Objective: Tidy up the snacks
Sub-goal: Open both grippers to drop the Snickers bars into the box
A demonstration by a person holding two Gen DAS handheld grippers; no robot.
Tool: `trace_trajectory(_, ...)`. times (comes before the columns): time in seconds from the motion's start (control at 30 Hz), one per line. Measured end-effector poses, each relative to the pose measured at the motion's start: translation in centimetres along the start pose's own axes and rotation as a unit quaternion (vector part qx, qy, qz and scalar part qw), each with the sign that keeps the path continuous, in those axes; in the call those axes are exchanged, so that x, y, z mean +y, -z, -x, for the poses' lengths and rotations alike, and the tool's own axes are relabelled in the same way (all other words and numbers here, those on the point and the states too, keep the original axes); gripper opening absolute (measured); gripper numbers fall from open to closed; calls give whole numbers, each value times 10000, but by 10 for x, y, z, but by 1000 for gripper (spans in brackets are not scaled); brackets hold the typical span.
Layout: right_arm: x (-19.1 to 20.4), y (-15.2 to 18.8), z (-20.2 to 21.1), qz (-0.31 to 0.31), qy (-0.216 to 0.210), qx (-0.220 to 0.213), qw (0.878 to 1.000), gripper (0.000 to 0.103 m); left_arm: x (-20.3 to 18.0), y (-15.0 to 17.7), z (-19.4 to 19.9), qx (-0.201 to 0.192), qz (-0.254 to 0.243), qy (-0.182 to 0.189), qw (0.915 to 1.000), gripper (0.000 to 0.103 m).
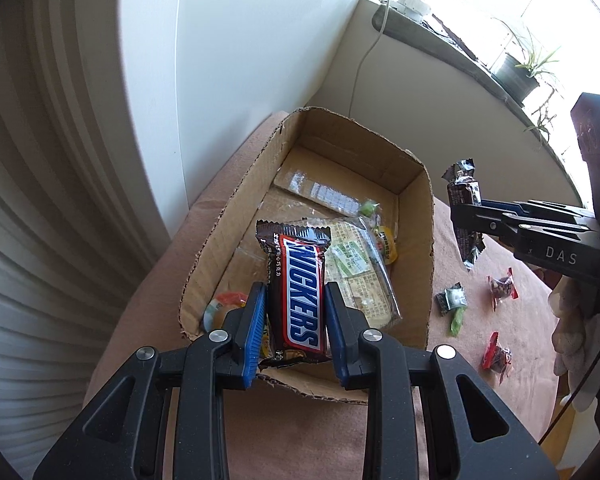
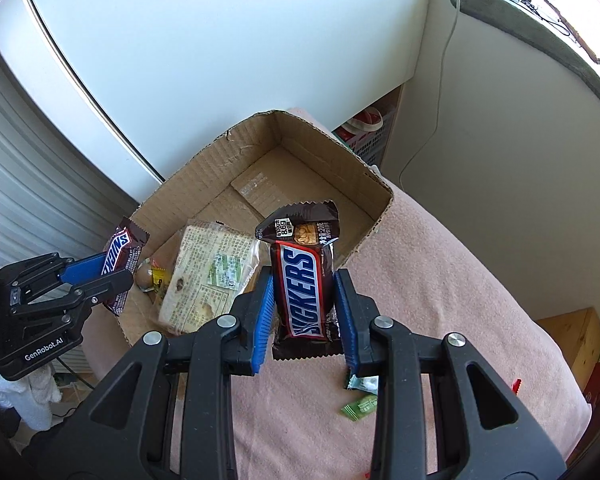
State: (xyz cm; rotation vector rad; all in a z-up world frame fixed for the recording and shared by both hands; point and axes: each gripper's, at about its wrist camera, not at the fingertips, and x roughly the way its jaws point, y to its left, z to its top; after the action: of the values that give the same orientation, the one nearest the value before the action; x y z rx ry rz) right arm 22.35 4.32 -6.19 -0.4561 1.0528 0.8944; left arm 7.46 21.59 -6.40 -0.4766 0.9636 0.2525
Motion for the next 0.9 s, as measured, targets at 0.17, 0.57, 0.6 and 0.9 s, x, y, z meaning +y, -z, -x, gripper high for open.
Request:
trace_trajectory(0.17, 11, -7, -11, 83, -43, 85, 9999, 31, 0, -1, -1, 10, 9, 19, 10000, 27)
trace_trajectory(0.57, 19, -15, -15, 53, -121, 31, 9999, 35, -4, -3, -1, -1, -28, 45, 10000, 29)
trace_trajectory(0.6, 19, -15, -13, 50, -129, 1, 9999, 46, -5, -3, 0, 4, -54, 62, 10000, 33)
trace_trajectory(0.9, 20, -17, 1, 32, -54, -206, 9998, 72, -10, -5, 8, -152, -113, 23, 9998, 48)
